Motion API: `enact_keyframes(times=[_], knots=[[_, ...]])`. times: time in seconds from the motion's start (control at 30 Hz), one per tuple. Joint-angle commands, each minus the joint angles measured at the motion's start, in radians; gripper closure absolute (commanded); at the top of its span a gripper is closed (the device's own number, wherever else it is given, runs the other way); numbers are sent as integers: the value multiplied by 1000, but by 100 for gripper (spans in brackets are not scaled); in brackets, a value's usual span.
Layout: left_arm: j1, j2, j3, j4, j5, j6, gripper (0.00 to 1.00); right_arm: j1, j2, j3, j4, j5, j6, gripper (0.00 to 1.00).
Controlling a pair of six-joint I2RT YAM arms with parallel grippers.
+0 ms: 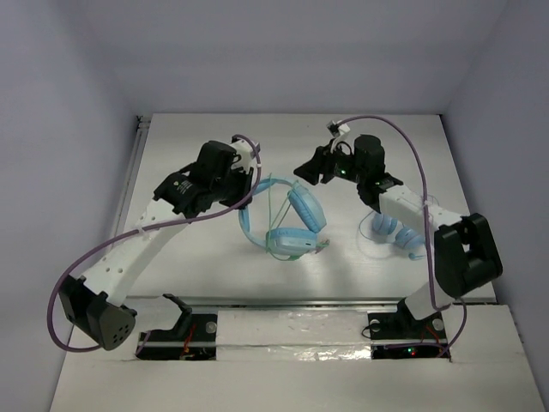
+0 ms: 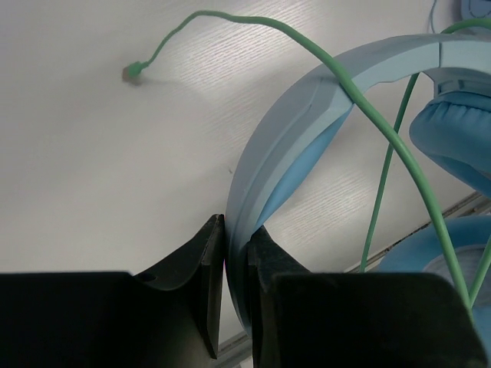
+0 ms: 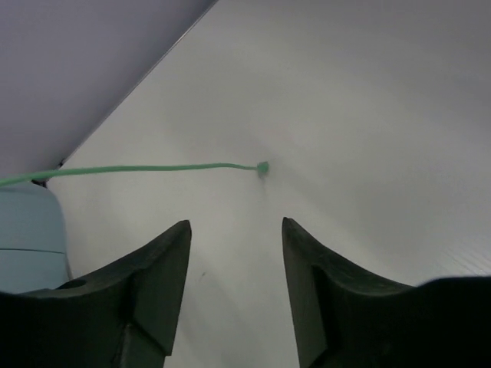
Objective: Wrap the headphones
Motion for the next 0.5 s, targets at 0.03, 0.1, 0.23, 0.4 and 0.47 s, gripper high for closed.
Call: enact_keyframes(times=[0.03, 0.1, 0.23, 0.4, 0.47], knots=[[2, -11, 160, 3, 70, -25, 100, -29, 94, 89, 65, -267, -31, 39], [2, -4, 223, -3, 114, -27, 100, -29, 123, 105, 86, -321, -50, 36], [2, 35, 307, -28, 162, -28, 100, -29, 158, 74, 248, -378, -36, 33], [2, 65, 373, -68, 191, -28, 100, -29, 229, 108, 317, -401, -4, 32], [2, 70, 392, -77, 199, -28, 100, -20, 250, 126, 338, -430, 16, 32]])
